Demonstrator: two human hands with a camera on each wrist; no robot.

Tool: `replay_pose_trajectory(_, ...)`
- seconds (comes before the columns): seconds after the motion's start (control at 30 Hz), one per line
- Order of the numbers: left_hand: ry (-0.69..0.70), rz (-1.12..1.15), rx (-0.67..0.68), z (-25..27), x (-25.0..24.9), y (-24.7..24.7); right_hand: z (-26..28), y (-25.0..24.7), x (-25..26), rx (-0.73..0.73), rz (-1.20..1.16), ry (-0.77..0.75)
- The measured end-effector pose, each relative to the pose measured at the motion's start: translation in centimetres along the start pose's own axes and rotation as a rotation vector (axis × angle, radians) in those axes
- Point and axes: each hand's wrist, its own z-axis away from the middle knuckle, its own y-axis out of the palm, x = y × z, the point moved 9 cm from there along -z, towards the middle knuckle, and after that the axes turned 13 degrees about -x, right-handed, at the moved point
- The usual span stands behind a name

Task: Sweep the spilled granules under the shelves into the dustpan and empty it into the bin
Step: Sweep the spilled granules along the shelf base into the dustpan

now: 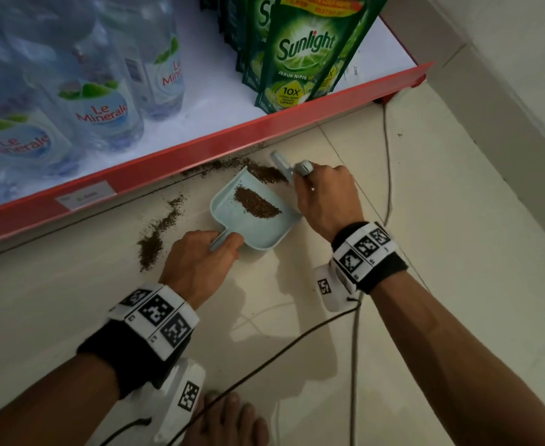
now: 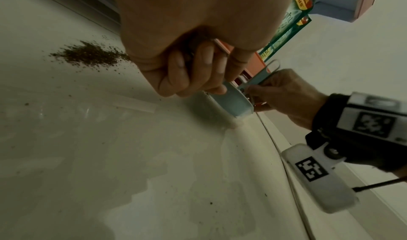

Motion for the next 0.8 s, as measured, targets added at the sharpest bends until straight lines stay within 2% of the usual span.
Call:
replay_pose_trajectory(0.1, -0.007, 0.004, -0.002, -0.1, 0.1, -0.1, -1.2, -2.3, -1.6, -0.157, -0.022, 0.059)
replay_pose_trajectory(0.2, -0.01, -0.001, -0.007, -0.4, 0.3, -0.2, -2.9, -4.2, -6.6, -0.268, 0.151, 0.179)
replay_pose_trajectory(0.27, -0.01, -0.005, -0.001, -0.4, 0.4, -0.2, -3.2, -4.3, -10.1, -0.253, 0.254, 0.289)
replay_pose_trajectory(0.33, -0.01, -0.008, 0.009, -0.2, 0.3, 0.0, -2.5, -3.2, -11.5, -0.176, 0.288, 0.318)
replay_pose_trajectory(0.4, -0.004, -0.019, 0.013, -0.1, 0.2, 0.2, -1.1, -1.9, -9.8, -0.105, 0.259, 0.235)
replay_pose_trajectory(0.5, 0.011, -0.04, 0.026, 0.0, 0.0, 0.6, 1.3, -0.7, -4.1, -0.046, 0.074, 0.02)
replay_pose_trajectory(0.6, 0.024, -0.036, 0.042, -0.1, -0.5, 1.1, 1.9, -1.8, -1.2, -0.084, -0.105, -0.029)
replay_pose_trajectory(0.67, 0.032, -0.043, 0.038, -0.3, -0.8, 1.3, 0.5, -3.1, -2.7, -0.19, -0.093, 0.028)
replay_pose_trajectory(0.73, 0.035, -0.052, 0.038, -0.6, -1.0, 1.4, -1.7, -3.9, -6.2, -0.269, 0.06, 0.14)
replay_pose_trajectory(0.8, 0.046, -0.049, 0.049, -1.0, -1.4, 1.8, -4.5, -3.9, -10.6, -0.289, 0.216, 0.276)
